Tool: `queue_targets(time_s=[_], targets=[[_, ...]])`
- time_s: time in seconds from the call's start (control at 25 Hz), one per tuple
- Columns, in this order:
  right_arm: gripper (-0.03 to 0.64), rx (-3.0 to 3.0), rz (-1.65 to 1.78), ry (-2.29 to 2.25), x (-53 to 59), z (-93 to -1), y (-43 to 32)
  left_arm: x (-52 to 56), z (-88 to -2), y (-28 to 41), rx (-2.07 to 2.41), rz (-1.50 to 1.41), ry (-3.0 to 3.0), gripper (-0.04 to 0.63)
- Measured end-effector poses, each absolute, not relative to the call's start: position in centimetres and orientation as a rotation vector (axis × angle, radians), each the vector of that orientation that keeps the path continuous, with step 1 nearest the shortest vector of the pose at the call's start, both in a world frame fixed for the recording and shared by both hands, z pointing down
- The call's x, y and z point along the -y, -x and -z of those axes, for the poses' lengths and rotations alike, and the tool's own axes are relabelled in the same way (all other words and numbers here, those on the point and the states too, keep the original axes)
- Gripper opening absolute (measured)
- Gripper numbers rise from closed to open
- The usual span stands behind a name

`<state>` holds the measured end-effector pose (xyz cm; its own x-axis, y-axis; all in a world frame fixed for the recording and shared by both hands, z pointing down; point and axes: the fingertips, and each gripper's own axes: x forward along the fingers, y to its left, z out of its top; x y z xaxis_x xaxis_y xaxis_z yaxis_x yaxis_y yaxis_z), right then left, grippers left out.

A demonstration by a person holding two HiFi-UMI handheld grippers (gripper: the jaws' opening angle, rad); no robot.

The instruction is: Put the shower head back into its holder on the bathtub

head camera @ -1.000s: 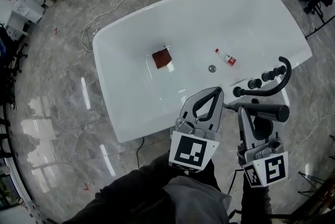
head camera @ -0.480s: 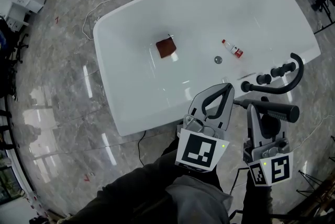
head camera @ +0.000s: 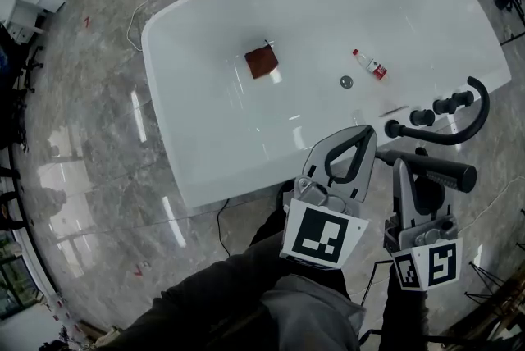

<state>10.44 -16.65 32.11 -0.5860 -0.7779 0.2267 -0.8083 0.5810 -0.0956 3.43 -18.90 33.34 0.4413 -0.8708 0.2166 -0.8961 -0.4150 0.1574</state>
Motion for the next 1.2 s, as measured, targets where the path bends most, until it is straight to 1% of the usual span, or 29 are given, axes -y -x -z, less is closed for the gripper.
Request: queue_targets(time_s=[0.76,1.2], targets=[[0.141,2.613,-0.367,-1.302,19.4,-38.0,-11.4,21.9,-38.6,-4.0,1.51,-0.203,-2.374,0.003],[0.141,2.601,-0.377,-1.255,20.1,-41.1,-10.6,23.4,-40.7,-3.5,1.486,-0.221,-2.365,0.003]])
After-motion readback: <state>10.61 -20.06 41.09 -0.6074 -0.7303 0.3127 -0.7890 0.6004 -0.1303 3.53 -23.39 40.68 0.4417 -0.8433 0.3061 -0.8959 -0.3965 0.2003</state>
